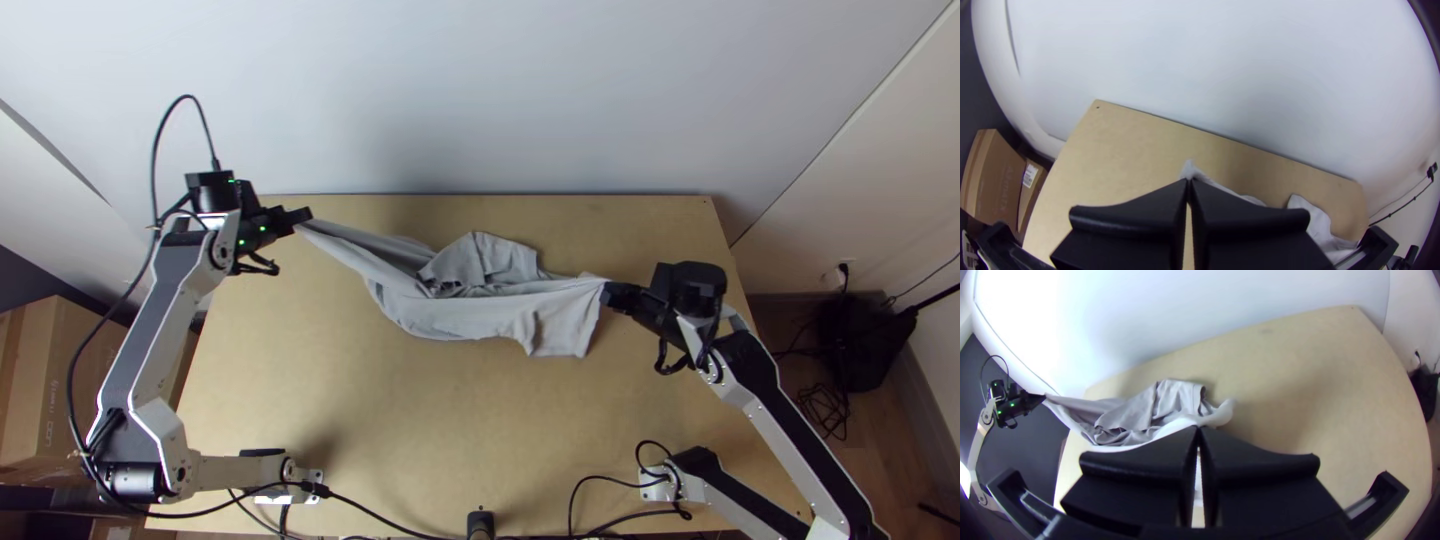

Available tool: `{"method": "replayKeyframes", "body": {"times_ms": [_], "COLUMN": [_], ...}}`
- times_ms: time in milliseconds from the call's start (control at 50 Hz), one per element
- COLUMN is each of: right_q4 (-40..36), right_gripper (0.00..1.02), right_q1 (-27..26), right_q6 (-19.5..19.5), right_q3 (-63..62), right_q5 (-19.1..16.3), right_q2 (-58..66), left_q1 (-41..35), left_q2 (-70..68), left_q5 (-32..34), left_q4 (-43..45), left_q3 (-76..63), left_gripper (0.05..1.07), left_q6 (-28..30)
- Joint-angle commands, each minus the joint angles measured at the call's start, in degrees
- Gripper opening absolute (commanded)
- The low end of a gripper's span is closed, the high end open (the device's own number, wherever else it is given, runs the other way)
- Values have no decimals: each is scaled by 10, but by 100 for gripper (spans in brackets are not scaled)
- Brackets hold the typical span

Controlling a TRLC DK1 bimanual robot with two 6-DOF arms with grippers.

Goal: Fold the t-shirt

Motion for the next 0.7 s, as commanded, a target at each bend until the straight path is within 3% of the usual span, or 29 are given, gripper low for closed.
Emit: {"method": "replayKeyframes", "body": {"times_ms": [0, 120, 400, 680], "right_q4": [17, 40, 45, 56], "right_gripper": [2, 2, 2, 2], "right_q1": [-31, -66, -73, -62], "right_q6": [-42, -75, -78, -71], "right_q3": [6, 4, -41, -82], "right_q5": [7, 7, 4, 4], "right_q2": [-20, -38, -99, -131], "left_q1": [30, 58, 55, 3], "left_q2": [-17, -32, -45, 38], "left_q5": [1, 1, 1, -4], "left_q4": [-27, -45, -85, 25], "left_q3": [19, 33, 40, 73], "left_gripper": [8, 8, 8, 8], "left_q6": [-8, -7, -4, -27]}}
